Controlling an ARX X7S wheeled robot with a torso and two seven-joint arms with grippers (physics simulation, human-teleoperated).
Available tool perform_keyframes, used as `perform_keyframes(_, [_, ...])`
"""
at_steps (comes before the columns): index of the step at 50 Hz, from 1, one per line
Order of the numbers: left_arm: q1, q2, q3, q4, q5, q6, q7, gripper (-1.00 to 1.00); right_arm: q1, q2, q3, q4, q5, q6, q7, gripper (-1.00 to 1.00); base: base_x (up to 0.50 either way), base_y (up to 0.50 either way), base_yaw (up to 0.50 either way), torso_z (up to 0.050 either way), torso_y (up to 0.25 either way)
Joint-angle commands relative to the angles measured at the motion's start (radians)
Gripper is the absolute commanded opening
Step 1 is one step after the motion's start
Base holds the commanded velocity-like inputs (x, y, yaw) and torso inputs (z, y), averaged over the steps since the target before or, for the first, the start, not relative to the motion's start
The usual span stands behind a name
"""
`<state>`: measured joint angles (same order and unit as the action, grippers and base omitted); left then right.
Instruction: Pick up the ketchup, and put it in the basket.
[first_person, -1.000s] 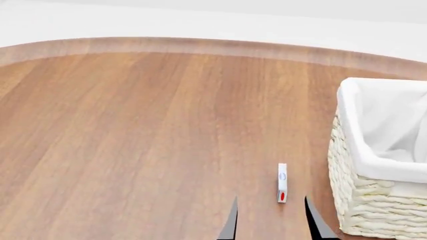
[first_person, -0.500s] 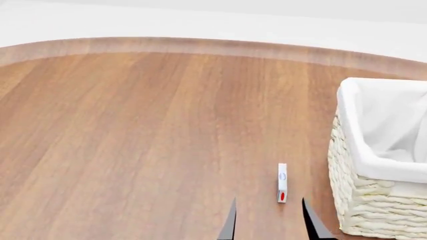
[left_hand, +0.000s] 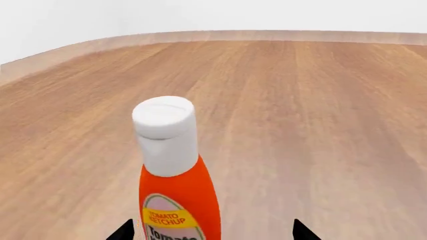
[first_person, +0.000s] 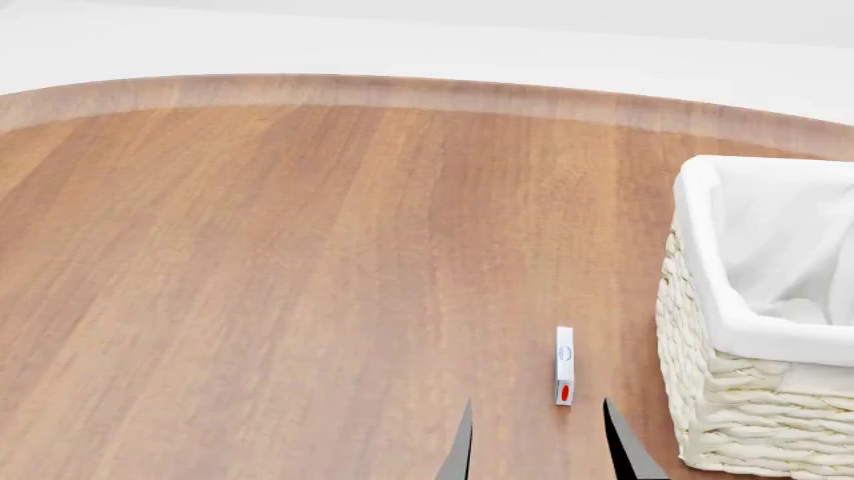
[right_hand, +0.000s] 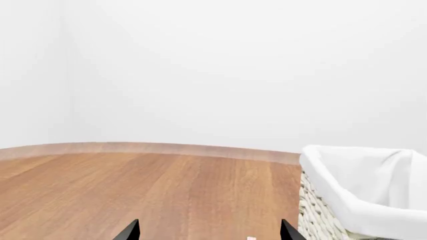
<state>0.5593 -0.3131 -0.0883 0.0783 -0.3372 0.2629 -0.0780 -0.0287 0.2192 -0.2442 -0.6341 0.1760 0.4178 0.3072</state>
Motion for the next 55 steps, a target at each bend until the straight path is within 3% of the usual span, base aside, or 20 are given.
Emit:
perform_keyframes(1, [-0.059, 0.007, 0.005, -0.109, -0.029, 0.036, 0.039, 1.00, -0.002, 0.006, -0.003, 0.006, 0.007, -0.008, 0.003, 1.00, 0.00, 0.00, 0.00, 0.000, 0.000])
perform_keyframes(26, [-0.206, 0.024, 0.000, -0.371, 0.015, 0.137, 0.053, 1.00, 0.003, 0.020, -0.015, 0.009, 0.020, -0.017, 0.020, 1.00, 0.00, 0.00, 0.00, 0.000, 0.000])
perform_keyframes(55, [-0.310, 0.027, 0.004, -0.453, 0.013, 0.179, 0.065, 1.00, 0.009, 0.032, -0.029, 0.011, 0.036, -0.022, 0.029, 1.00, 0.00, 0.00, 0.00, 0.000, 0.000])
